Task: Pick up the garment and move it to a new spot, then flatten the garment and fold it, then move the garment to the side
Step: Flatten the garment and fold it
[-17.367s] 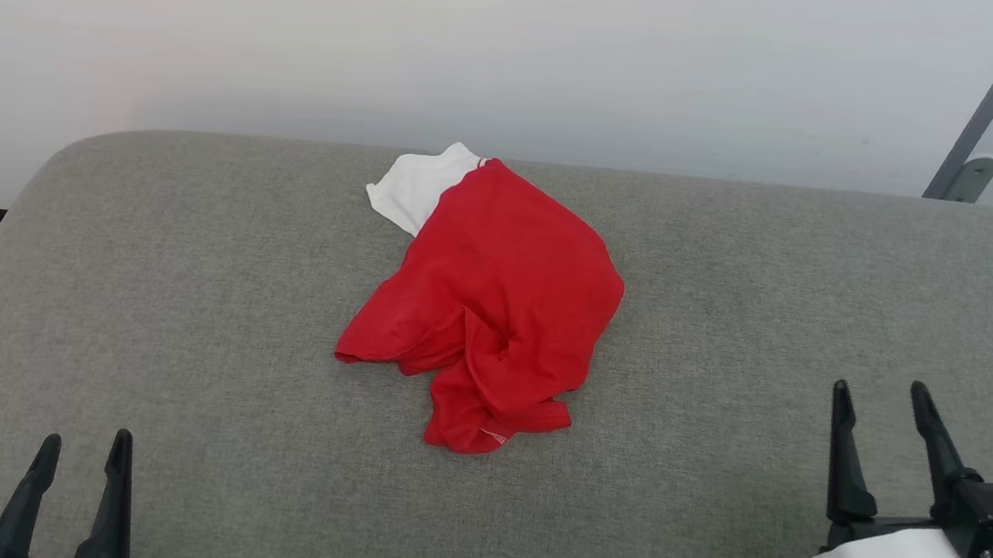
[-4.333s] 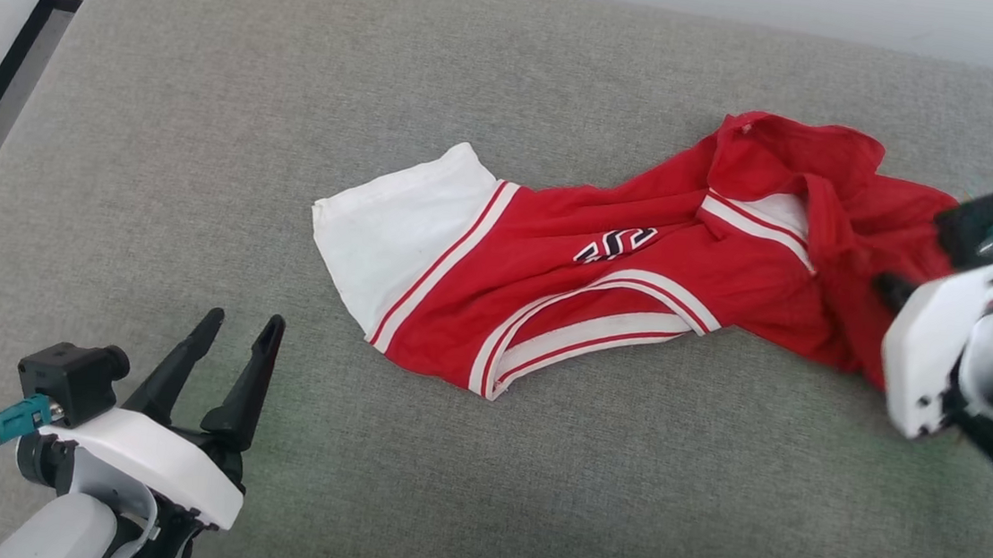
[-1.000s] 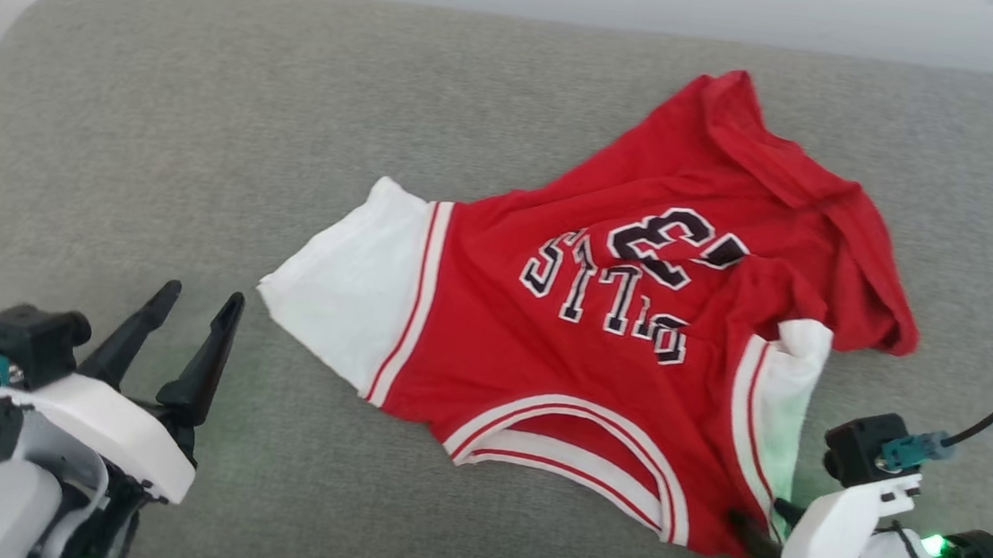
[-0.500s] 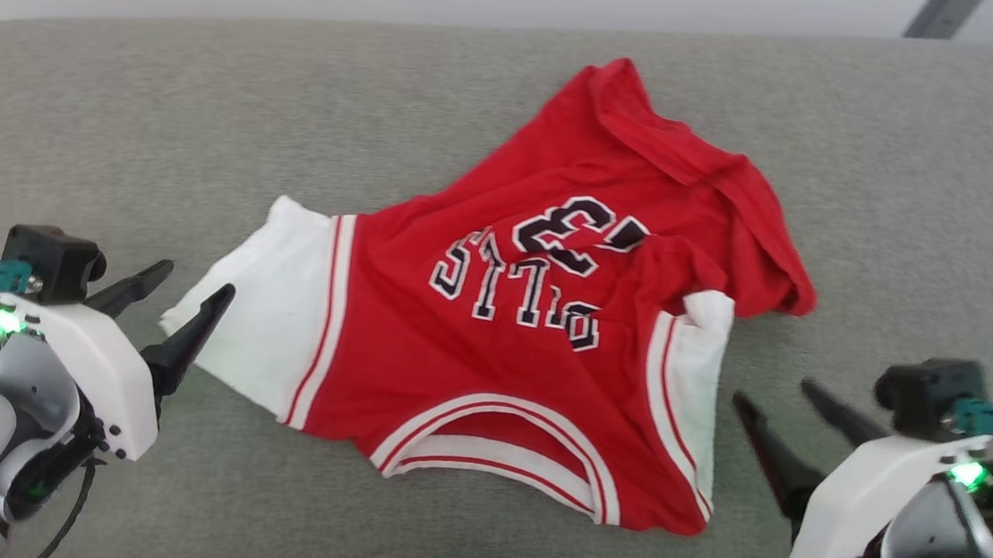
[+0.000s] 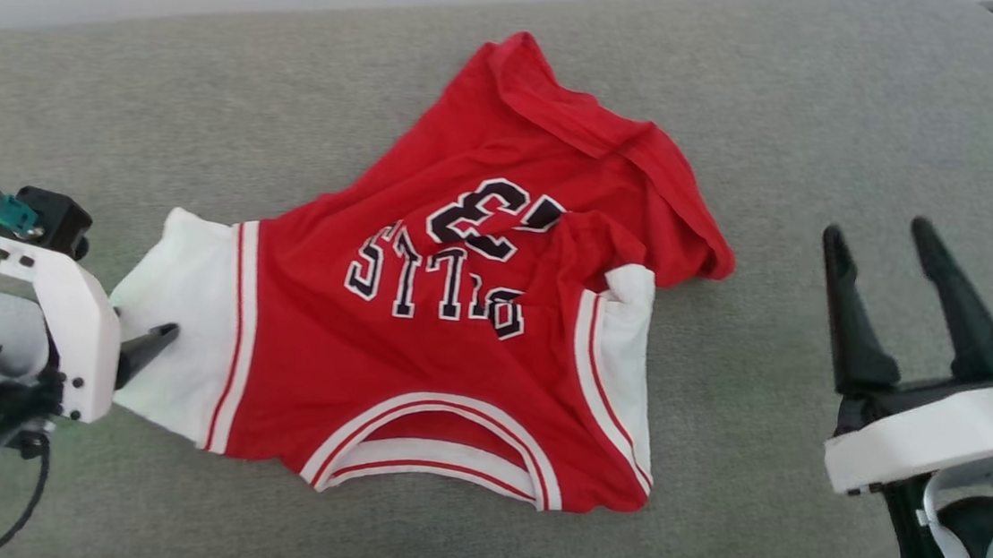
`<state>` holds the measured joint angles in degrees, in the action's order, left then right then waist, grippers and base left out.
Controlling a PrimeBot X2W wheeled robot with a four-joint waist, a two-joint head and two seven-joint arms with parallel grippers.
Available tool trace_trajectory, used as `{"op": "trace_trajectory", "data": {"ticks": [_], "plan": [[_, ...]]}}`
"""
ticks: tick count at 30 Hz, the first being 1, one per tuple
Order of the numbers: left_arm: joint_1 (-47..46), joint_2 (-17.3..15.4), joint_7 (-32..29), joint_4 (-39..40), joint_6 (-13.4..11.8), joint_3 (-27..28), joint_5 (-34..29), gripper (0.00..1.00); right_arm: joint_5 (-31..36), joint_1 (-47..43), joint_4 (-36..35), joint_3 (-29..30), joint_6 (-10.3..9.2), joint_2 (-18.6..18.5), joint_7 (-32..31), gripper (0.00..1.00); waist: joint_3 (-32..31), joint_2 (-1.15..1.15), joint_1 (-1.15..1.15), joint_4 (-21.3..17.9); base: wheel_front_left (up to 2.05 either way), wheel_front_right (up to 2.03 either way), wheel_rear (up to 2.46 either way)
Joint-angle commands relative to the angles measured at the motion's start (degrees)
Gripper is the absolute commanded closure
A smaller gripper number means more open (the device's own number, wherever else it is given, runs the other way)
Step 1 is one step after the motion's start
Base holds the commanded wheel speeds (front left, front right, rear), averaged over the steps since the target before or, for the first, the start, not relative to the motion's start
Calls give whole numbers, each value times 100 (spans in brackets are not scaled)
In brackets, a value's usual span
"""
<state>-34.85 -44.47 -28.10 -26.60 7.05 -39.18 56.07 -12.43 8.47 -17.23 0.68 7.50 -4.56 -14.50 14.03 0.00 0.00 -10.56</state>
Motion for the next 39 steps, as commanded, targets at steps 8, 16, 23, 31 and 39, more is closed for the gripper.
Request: {"op": "trace_trajectory", "data": {"ticks": [8,16,23,31,39], "plan": [[-339,107,-931,-1002,-135,-288,-7,0,376,242,460,286,-2,166,1032,0,132,0,0,-269,0,0,0],[-367,411,-1400,-1604,-147,-451,138,100,238,285,816,395,-1,172,1445,0,210,0,0,-274,0,0,0],[-538,349,-1224,-1697,-273,-267,236,100,297,263,904,514,-2,170,1442,0,202,0,0,-79,0,0,0],[-131,-85,-1174,-1530,-560,6,477,100,346,193,927,686,-2,170,1244,0,187,0,0,155,0,0,0],[635,-281,-1346,-1096,-982,148,872,100,378,162,946,828,-2,170,1065,0,187,0,0,366,0,0,0]]}}
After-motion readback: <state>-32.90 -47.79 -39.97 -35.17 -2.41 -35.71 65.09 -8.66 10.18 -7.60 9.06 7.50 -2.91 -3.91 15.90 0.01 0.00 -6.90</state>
